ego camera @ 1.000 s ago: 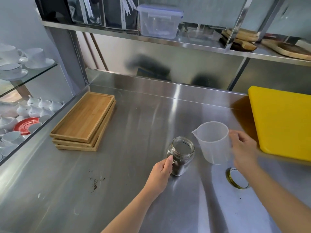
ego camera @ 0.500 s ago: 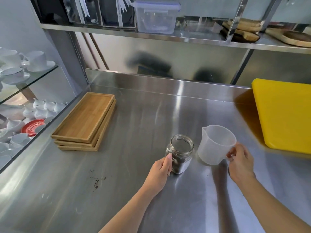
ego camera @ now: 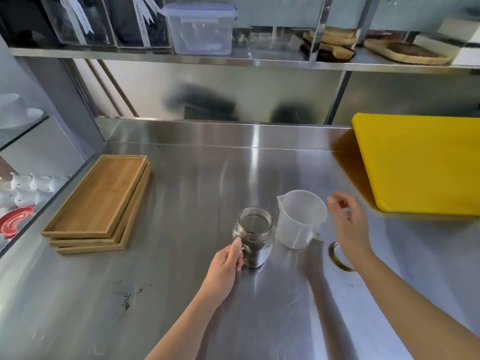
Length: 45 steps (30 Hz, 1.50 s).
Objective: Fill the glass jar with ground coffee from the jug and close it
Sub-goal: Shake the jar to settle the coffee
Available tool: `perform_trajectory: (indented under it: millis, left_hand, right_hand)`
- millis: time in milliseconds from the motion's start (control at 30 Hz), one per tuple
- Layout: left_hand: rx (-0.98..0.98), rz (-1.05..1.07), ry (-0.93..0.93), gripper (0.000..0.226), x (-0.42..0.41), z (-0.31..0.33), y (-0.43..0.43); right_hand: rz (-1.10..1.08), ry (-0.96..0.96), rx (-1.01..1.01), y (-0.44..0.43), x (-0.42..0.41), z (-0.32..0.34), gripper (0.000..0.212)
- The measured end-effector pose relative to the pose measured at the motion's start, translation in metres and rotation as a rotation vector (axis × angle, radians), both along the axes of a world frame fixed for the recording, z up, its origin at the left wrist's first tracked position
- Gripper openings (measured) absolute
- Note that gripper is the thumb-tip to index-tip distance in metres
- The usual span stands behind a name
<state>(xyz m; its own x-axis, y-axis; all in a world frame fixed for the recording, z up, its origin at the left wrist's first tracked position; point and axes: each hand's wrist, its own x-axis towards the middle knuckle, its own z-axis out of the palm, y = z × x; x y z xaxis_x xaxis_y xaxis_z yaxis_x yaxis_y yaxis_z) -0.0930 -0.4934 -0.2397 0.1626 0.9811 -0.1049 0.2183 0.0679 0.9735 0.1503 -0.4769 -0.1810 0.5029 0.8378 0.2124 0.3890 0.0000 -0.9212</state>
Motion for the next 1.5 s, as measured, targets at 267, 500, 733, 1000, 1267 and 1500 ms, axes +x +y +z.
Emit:
perform_trajectory:
  millis: [267,500,733,1000,1267,1500]
  left_hand:
    - [-0.009,-0.002,-0.044,0.051,0.001,-0.002,0.000]
    - [-0.066,0.008,-0.150,0.049,-0.008,-0.003,-0.001]
    - [-0.208,-0.057,-0.290,0.046,-0.029,0.006,0.016]
    - [-0.136,0.488,-0.160,0.041,-0.013,0.013,0.029]
    - [-0.361,0.488,-0.515,0.043,-0.019,0.004,0.007]
    - [-0.408,0.298,-0.593,0.060,-0.007,0.004,-0.010]
  right_hand:
    - [0.323,-0.380,0.250,-0.006,-0.035,0.038,0.025]
    - [0.605,-0.440,0.141,-0.029,-0.071,-0.004,0.051]
    - [0.680,-0.258,-0.194,-0.030,-0.077,-0.017,0.094]
    - [0.733,-0.242,-0.199,-0.036,-0.086,-0.023,0.077]
    - [0.849,-0.130,-0.398,-0.039,-0.087,-0.030,0.064]
    - [0.942,0.060,-0.428,-0.034,-0.104,-0.035,0.094]
